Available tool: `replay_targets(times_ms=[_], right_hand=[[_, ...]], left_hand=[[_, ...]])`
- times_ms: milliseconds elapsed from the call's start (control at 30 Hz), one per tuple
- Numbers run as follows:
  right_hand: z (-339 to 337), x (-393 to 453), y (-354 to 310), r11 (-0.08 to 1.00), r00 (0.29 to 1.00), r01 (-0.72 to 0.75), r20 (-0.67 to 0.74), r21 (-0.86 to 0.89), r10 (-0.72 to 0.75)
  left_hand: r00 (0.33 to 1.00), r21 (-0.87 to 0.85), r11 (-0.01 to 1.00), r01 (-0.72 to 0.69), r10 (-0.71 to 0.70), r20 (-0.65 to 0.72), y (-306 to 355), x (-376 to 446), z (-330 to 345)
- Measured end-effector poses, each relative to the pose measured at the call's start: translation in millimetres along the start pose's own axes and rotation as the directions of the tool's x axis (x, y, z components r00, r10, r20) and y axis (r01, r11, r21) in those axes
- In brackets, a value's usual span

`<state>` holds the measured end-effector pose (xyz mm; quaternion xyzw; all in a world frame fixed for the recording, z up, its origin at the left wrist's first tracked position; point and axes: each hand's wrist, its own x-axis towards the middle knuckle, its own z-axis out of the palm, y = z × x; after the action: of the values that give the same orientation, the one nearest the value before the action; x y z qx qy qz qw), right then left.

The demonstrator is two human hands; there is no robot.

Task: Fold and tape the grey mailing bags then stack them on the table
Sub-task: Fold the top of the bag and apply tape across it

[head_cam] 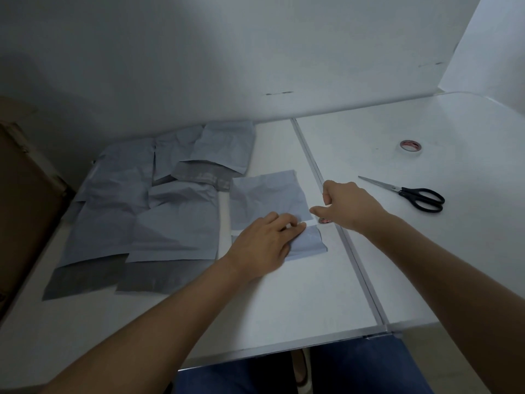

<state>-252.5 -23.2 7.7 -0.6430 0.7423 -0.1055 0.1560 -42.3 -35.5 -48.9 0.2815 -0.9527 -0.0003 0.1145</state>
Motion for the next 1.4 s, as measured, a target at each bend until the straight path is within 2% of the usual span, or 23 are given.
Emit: replay_targets(times_ms=[167,467,633,700,767,867,933,1000,1067,1200,1400], right_hand=[[-1,1,2,0.999,1.000,-0.025,-0.006,-0.021,0.025],[5,-1,16,0.967,0.999,-0.044,-0.006,0.253,0.047],[14,-8,18,0.945,0.997,-0.044,-0.049,0.323,0.063],[19,-9,18,0.934,0.992,-0.032,-0.104,0.355,0.073],[20,-8,26,0.925,0.963,-0.024,-0.240,0.379,0.123],[10,-4,55,0.967,0.880,-0.062,-0.445,0.246,0.169],[1,-5,81,0.975,0.842,-0.211,-0.495,0.068,0.216],[-6,-9,103,0.940,0.828,-0.337,-0.461,0.045,0.319],[-9,-13,117,0.920,0.848,-0.387,-0.370,0.056,0.379],[-9,-17,122,0.925,0.886,-0.374,-0.320,-0.070,0.334],[-22,-16,117,0.934,0.921,-0.343,-0.232,-0.100,0.314]], left_hand=[[0.999,-0.019,1.000,0.009,-0.008,0.041,1,9,-8],[0.997,0.038,0.999,-0.009,0.006,0.077,2,15,-8],[0.995,0.050,0.999,0.012,-0.017,0.094,9,15,-10],[0.995,0.045,0.999,0.031,-0.035,0.098,10,17,-11],[0.994,0.031,0.998,0.046,-0.049,0.095,11,18,-12],[0.991,0.029,0.997,0.066,-0.069,0.113,11,19,-12],[0.988,0.030,0.997,0.071,-0.075,0.138,11,21,-13],[0.986,0.038,0.997,0.070,-0.075,0.152,12,22,-17],[0.983,0.061,0.995,0.075,-0.084,0.166,13,24,-18],[0.983,0.063,0.994,0.088,-0.097,0.155,13,23,-17],[0.981,0.079,0.991,0.111,-0.122,0.150,13,23,-15]])
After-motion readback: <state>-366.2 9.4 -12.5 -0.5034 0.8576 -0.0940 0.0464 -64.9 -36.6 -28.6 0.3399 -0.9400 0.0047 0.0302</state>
